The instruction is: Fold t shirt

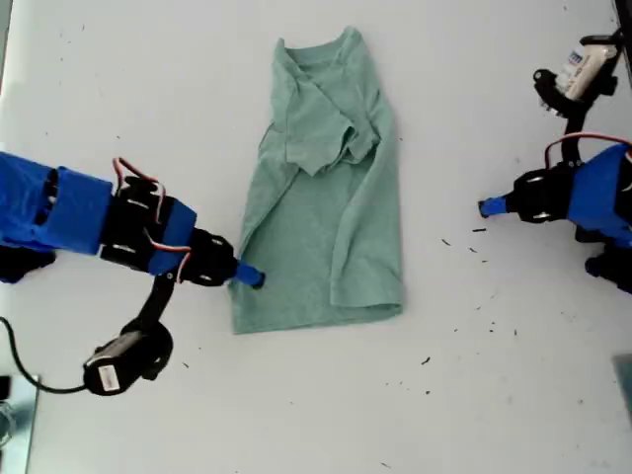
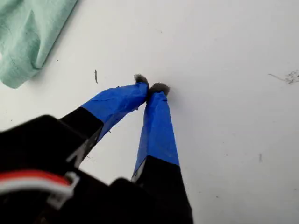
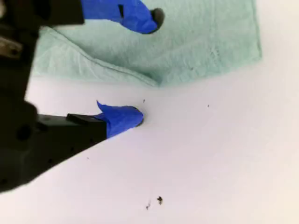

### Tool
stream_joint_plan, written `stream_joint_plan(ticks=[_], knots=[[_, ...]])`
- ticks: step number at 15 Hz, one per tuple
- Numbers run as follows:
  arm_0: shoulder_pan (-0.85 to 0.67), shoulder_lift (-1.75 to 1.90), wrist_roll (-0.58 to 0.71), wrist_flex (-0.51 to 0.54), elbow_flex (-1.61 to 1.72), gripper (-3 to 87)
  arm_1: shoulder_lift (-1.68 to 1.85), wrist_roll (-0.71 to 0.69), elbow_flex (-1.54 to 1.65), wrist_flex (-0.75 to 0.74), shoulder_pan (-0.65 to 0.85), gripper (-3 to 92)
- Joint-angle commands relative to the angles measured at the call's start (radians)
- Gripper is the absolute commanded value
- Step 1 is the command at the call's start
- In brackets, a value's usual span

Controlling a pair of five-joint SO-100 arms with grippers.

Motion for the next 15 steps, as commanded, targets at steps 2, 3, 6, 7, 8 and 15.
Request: stream_joint_plan(ticks=[2, 3, 6, 7, 8, 15], knots=[[0.015, -0.094, -0.023, -0.018, -0.051, -0.2, 0.015, 0.005, 0.041, -0.002, -0.014, 2.4], [0.012, -0.032, -0.037, 0.025, -0.049, -0.2, 0.015, 0.005, 0.041, -0.002, -0.014, 2.4], [-0.011, 0.262, -0.060, 0.229, -0.092, -0.2, 0.015, 0.002, 0.041, -0.003, -0.012, 2.4], [-0.038, 0.336, -0.051, 0.287, -0.130, -0.2, 0.015, 0.002, 0.041, -0.003, -0.012, 2.4], [-0.063, 0.383, -0.025, 0.296, -0.155, -0.2, 0.015, 0.000, 0.041, -0.003, -0.012, 2.4], [-0.028, -0.528, 0.209, 0.193, -1.124, -0.2, 0.015, 0.006, 0.041, -0.003, -0.015, 2.4]])
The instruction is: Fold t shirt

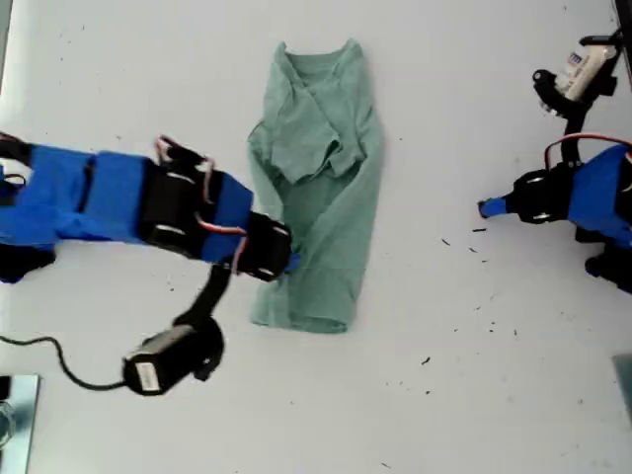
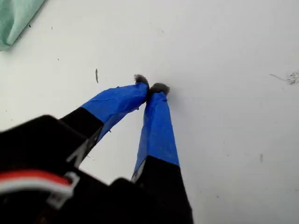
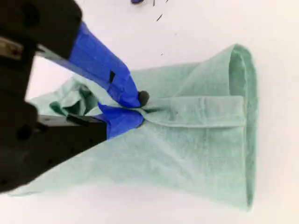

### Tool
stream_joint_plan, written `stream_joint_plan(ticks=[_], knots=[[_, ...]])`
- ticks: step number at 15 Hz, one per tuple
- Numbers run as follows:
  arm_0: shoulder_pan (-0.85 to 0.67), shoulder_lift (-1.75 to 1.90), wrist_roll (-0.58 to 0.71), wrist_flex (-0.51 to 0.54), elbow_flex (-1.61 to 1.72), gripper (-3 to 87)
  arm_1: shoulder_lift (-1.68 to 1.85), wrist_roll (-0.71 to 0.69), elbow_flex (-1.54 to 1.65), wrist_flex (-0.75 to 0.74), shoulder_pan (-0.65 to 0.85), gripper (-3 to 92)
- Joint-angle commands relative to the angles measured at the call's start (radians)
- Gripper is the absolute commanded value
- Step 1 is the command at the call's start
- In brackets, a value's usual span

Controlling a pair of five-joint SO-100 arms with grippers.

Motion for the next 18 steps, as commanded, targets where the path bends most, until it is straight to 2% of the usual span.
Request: stream_joint_plan(ticks=[1, 2, 3, 5, 7, 9, 10, 12, 13, 16, 17, 18], knots=[[0.015, -0.186, 0.035, -0.101, -0.212, -0.2, 0.015, 0.011, 0.041, -0.003, -0.015, 2.4], [0.011, -0.232, 0.057, -0.118, -0.212, 5.2, 0.015, 0.011, 0.041, -0.003, -0.015, 2.4], [0.003, -0.281, 0.078, -0.127, -0.215, 18.6, 0.015, 0.011, 0.041, -0.003, -0.012, 2.4], [0.003, -0.207, 0.077, -0.035, -0.209, 27.9, 0.015, 0.011, 0.041, -0.003, -0.012, 2.4], [0.006, 0.097, 0.049, 0.089, -0.160, 21.3, 0.015, 0.011, 0.041, -0.003, -0.014, 2.4], [-0.034, 0.413, 0.055, 0.146, 0.040, 18.4, 0.015, 0.009, 0.041, -0.003, -0.012, 2.4], [-0.058, 0.571, 0.046, 0.135, 0.236, 16.0, 0.015, 0.009, 0.041, -0.003, -0.012, 2.4], [-0.081, 0.966, -0.021, -0.078, 0.825, 3.2, 0.015, 0.011, 0.041, -0.003, -0.012, 2.4], [-0.084, 1.157, -0.069, -0.204, 1.114, 1.2, 0.015, 0.012, 0.041, -0.003, -0.012, 2.4], [-0.092, 1.654, -0.210, -0.439, 1.822, -0.2, 0.015, 0.012, 0.041, -0.003, -0.011, 2.4], [-0.083, 1.913, -0.239, -0.430, 1.997, -0.2, 0.015, 0.012, 0.041, -0.003, -0.009, 2.4], [-0.092, 2.160, -0.275, -0.281, 2.094, -0.2, 0.012, 0.012, 0.041, -0.003, -0.009, 2.4]])
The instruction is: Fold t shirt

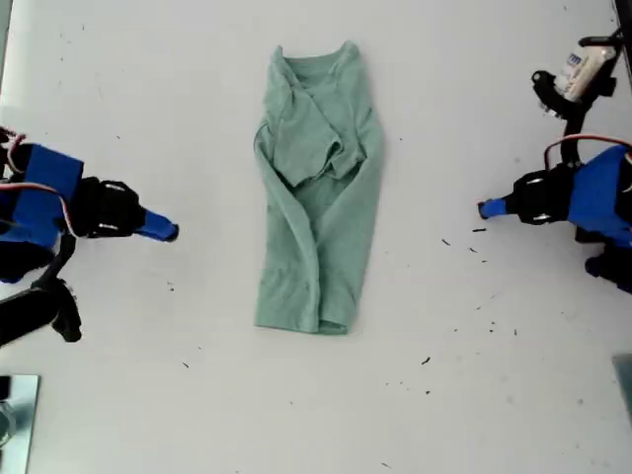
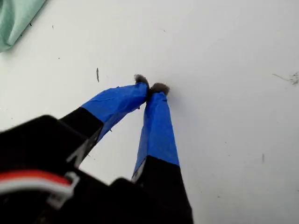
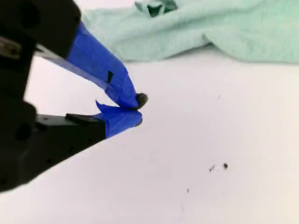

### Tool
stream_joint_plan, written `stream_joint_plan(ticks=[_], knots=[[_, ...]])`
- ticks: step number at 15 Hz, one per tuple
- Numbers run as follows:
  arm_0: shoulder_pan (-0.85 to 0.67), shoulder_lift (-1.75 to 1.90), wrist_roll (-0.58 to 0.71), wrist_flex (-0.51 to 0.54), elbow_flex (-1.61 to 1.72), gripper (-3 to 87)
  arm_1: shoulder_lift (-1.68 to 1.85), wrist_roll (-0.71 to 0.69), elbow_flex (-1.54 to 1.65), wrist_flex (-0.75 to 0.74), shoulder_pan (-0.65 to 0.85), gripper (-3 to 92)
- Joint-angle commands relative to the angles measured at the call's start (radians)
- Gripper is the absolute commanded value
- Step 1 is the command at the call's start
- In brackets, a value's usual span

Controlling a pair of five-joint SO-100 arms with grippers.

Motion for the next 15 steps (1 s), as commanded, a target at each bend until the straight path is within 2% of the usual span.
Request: stream_joint_plan(ticks=[1, 3, 5, 6, 8, 10, 12, 13, 15], knots=[[0.000, 0.569, -0.011, 0.147, 0.225, -0.2, 0.011, 0.014, 0.041, -0.003, -0.002, 2.4], [-0.018, 0.488, -0.034, 0.133, 0.196, -0.2, 0.014, 0.043, 0.034, -0.009, -0.028, 2.4], [0.003, 0.135, -0.044, 0.094, -0.080, -0.3, -0.160, 0.110, -0.155, -0.043, -0.114, 2.4], [0.035, -0.138, -0.038, 0.118, -0.304, -0.3, -0.469, 0.120, -0.407, -0.074, -0.149, 2.4], [0.098, -0.666, 0.061, 0.175, -0.798, -0.1, -1.126, 0.106, -1.015, -0.048, -0.258, 2.3], [0.160, -1.051, 0.170, 0.245, -1.227, 24.3, -1.620, 0.083, -1.608, 0.110, -0.350, 21.0], [0.195, -1.371, 0.215, 0.382, -1.600, 28.7, -1.967, 0.067, -2.069, 0.255, -0.414, 26.9], [0.201, -1.479, 0.224, 0.414, -1.703, 29.1, -2.039, 0.084, -2.135, 0.253, -0.434, 27.5], [0.196, -1.585, 0.219, 0.407, -1.729, 30.6, -2.080, 0.130, -2.126, 0.221, -0.451, 27.6]])
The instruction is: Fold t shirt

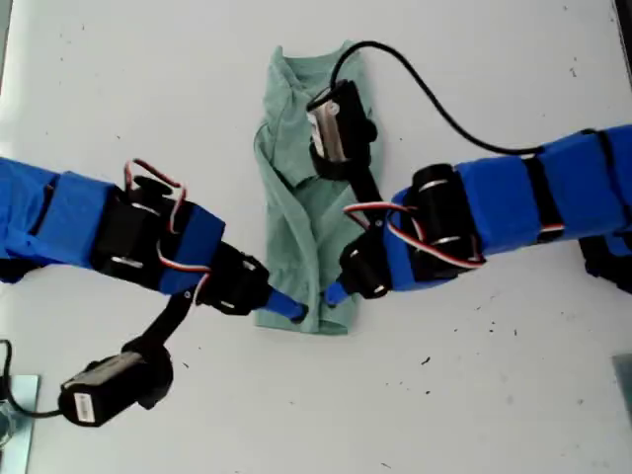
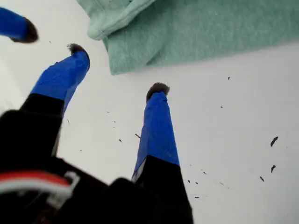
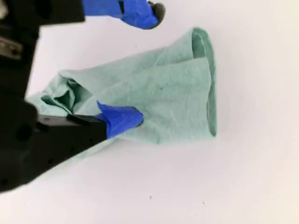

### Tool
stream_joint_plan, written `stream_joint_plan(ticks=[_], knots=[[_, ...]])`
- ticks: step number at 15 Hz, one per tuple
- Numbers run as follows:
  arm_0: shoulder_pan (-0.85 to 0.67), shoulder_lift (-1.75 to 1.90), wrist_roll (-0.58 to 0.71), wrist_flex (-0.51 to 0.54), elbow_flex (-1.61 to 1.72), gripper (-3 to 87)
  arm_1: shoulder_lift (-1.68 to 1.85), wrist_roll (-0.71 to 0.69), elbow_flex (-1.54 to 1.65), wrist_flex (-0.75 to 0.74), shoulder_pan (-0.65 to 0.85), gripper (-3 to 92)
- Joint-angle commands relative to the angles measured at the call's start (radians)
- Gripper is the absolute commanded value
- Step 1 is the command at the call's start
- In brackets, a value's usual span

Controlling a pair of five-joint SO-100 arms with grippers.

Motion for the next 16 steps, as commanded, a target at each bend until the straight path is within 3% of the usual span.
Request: stream_joint_plan(ticks=[1, 7, 9, 10, 16], knots=[[-0.011, -0.087, 0.005, 0.002, -0.084, 31.9, -0.035, 0.037, -0.086, -0.034, -0.023, 27.2], [-0.041, -0.333, -0.037, -0.040, -0.097, 29.1, -0.299, 0.101, -0.086, -0.161, -0.048, 22.8], [-0.044, -0.367, -0.044, -0.060, -0.107, 11.2, -0.393, 0.132, -0.081, -0.161, -0.061, -0.5], [-0.038, -0.359, -0.043, -0.081, -0.107, -0.2, -0.387, 0.126, -0.081, -0.141, -0.072, -0.5], [0.115, -0.236, 0.114, -0.097, -0.342, -0.2, 0.104, -0.147, -0.074, -0.109, -0.175, -0.4]])
